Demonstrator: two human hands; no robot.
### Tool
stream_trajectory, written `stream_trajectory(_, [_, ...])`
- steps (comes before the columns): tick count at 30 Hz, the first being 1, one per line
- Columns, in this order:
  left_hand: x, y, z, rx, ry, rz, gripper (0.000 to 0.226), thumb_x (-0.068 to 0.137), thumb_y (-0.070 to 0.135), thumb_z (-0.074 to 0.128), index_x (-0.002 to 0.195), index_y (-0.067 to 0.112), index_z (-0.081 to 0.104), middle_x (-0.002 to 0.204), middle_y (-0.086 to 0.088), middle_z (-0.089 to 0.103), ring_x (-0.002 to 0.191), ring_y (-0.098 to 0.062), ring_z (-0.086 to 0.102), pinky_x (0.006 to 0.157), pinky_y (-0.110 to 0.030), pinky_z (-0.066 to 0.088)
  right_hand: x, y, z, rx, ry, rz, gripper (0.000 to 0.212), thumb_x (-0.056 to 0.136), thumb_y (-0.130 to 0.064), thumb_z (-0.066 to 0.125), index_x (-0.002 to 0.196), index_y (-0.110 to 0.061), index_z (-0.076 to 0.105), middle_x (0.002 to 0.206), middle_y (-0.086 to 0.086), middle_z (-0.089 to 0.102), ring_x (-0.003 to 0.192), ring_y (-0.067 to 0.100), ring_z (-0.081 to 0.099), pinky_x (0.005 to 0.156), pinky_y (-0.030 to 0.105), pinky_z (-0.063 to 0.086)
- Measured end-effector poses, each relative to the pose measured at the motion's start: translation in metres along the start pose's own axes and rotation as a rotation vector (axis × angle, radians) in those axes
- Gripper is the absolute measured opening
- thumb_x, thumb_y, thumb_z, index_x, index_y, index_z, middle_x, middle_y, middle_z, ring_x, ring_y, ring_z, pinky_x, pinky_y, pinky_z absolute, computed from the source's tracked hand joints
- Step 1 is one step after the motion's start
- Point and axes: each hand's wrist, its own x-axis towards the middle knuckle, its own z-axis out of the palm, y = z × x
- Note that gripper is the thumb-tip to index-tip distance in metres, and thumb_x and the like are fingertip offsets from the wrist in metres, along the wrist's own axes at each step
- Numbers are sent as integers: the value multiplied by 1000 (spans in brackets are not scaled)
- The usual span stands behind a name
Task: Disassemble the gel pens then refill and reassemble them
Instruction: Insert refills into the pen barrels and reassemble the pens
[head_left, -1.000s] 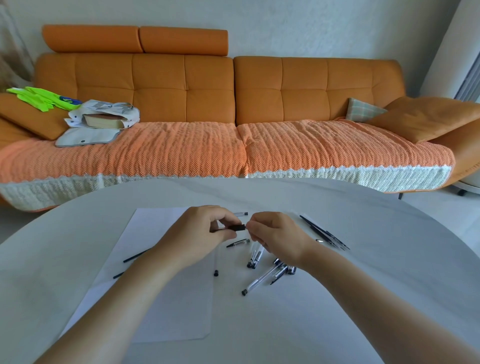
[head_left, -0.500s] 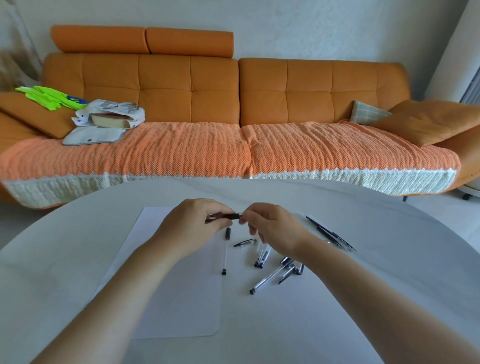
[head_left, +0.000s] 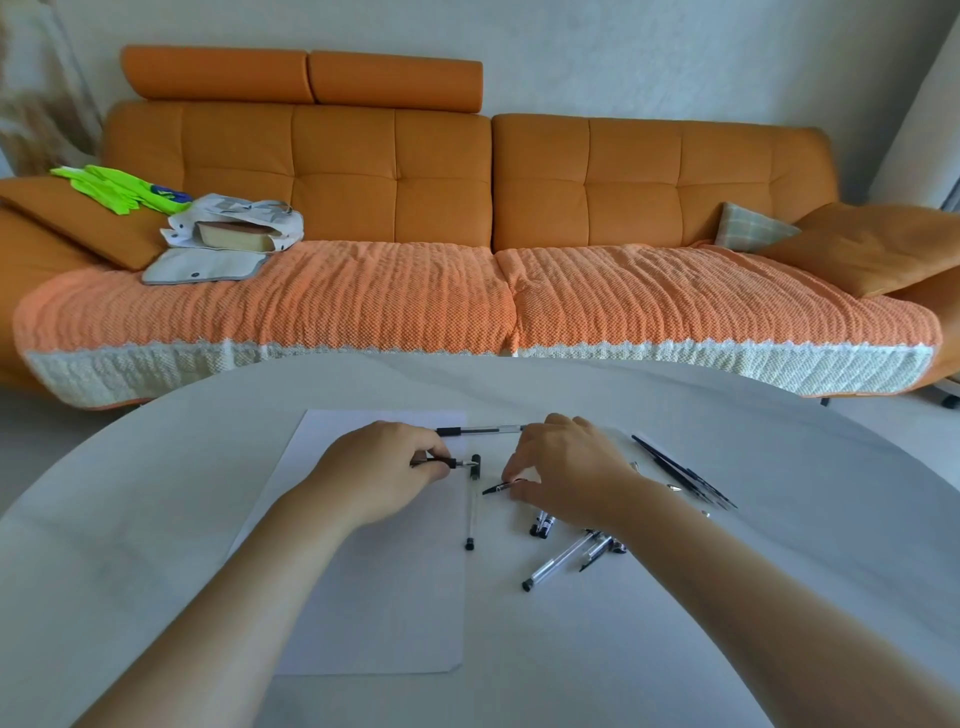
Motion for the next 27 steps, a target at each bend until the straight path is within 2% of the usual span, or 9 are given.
stream_trajectory(3, [-2,1,0,-20,1,7,14,91,46,58,100,42,69,96,17,65,89,-6,60,81,-30,52,-1,-1,-1,21,24,24,19,95,-39,59,107,-36,73,111,-13,67,105,12,55,87,26,37])
stream_trajectory(5, [-4,2,-1,-32,10,15,15,91,46,58,101,42,69,97,17,65,91,-6,59,83,-30,51,-1,2,-7,77,58,90,22,98,-36,54,110,-32,72,107,-11,71,101,14,60,79,24,35])
stream_trajectory(8, [-6,5,-1,-52,42,39,16,92,45,58,103,42,69,98,19,65,88,-3,57,80,-26,49,-5,5,-16,142,66,114,21,99,-34,53,111,-33,71,106,-14,72,91,11,63,71,25,44])
stream_trajectory(11, [-8,9,-1,-73,73,73,15,92,43,59,103,42,69,97,21,64,86,-2,56,79,-26,49,-9,1,-19,240,72,91,18,98,-34,56,107,-35,71,102,-19,69,77,1,56,69,25,49])
stream_trajectory(14, [-9,13,-1,-83,90,99,14,93,43,59,102,42,69,96,21,64,84,-2,57,78,-26,50,-11,0,-19,277,107,66,15,96,-35,57,104,-37,70,93,-23,62,68,-3,52,63,21,41])
stream_trajectory(19, [-7,13,1,-149,116,107,13,93,41,59,101,41,69,91,20,64,77,6,54,67,-20,42,-12,2,-23,357,102,71,14,97,-34,57,102,-37,70,96,-21,64,68,-8,51,61,15,36])
stream_trajectory(22, [-5,14,3,-169,102,124,12,93,40,60,100,41,69,89,19,64,78,4,55,67,-21,43,-12,1,-24,394,98,83,14,96,-33,58,102,-36,70,95,-22,63,67,-9,51,62,13,35])
stream_trajectory(27, [4,17,6,-249,87,177,10,92,32,64,97,36,72,77,12,59,65,-2,54,59,-20,38,-7,1,-26,431,81,87,13,95,-32,60,102,-34,71,91,-23,63,69,-3,55,65,15,40])
